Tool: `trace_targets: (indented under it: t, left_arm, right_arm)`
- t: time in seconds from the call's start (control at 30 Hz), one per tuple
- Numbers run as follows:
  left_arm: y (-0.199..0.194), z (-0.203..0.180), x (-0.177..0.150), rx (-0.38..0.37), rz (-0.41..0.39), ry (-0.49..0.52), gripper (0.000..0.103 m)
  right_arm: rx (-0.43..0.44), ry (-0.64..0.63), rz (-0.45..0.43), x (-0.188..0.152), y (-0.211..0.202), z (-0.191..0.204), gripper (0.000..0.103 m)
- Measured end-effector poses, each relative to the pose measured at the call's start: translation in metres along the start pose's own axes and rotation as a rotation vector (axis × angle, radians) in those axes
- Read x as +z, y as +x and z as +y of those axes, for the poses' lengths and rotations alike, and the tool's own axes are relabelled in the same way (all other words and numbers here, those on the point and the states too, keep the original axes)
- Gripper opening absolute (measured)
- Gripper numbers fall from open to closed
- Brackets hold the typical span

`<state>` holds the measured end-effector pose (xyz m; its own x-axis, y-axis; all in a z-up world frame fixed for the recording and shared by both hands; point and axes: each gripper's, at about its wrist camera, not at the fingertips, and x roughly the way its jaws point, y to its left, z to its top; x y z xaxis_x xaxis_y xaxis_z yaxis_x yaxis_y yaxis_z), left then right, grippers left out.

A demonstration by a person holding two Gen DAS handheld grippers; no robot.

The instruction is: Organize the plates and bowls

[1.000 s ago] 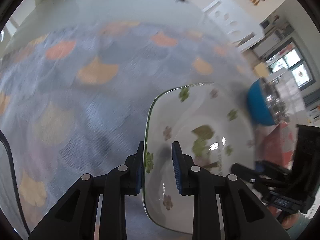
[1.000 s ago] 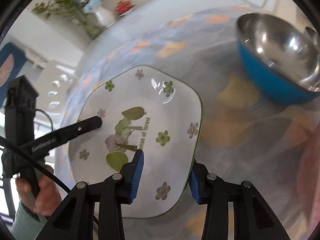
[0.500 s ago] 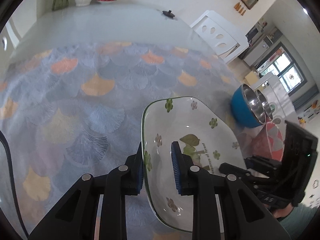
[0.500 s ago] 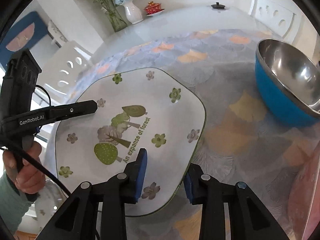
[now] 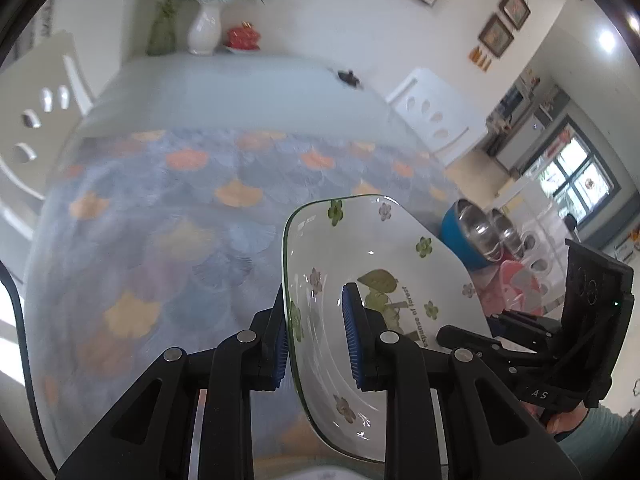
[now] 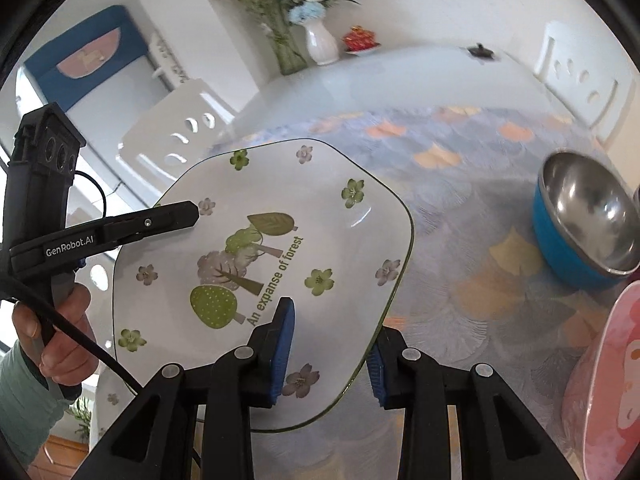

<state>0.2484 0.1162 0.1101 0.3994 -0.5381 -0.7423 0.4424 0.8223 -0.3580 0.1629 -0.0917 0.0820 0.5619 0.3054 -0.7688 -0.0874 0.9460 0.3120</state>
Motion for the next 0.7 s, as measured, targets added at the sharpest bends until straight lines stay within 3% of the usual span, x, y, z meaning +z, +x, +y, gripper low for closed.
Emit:
trace_targets:
  t: [0.37, 0.7]
  left_arm:
    - [-0.095, 0.000, -0.057, 0.076, -0.107, -0.074, 0.021]
    - [-0.127, 0.006, -0.141, 0.112, -0.097, -0.175, 0.021]
  right_arm:
    - [0.069, -0.077, -0.010, -0.031, -0.051, 0.077, 0.032]
    - [0.098, -0.116, 0.075, -0.091, -0.064, 0.114, 0.032]
